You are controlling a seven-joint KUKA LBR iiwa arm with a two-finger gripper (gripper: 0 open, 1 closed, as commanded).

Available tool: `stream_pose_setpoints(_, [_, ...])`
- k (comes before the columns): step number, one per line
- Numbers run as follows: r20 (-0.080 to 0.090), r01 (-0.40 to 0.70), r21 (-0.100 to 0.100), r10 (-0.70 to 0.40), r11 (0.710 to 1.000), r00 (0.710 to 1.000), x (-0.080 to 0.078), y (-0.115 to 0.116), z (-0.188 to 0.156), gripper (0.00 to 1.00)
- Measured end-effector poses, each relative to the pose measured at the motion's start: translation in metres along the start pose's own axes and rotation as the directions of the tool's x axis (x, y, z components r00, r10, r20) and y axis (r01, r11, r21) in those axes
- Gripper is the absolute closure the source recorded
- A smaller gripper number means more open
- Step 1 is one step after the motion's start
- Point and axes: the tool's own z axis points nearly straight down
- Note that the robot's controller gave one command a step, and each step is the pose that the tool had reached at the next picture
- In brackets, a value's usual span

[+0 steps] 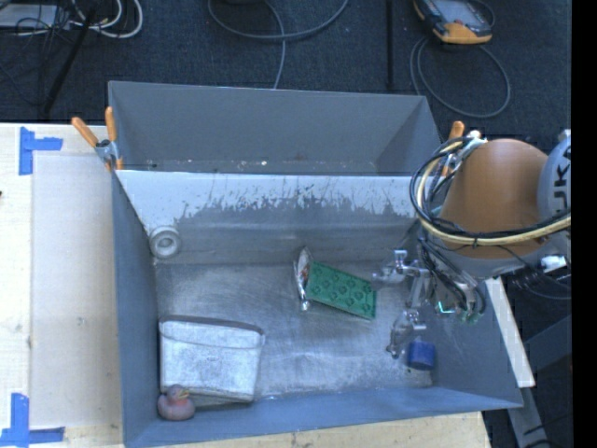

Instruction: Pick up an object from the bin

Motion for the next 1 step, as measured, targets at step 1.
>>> stream_pose_setpoints(1, [0.020,0.018,0.004,-0.018,1.000,1.000,-0.0249,0.0337,0.0881,0.00])
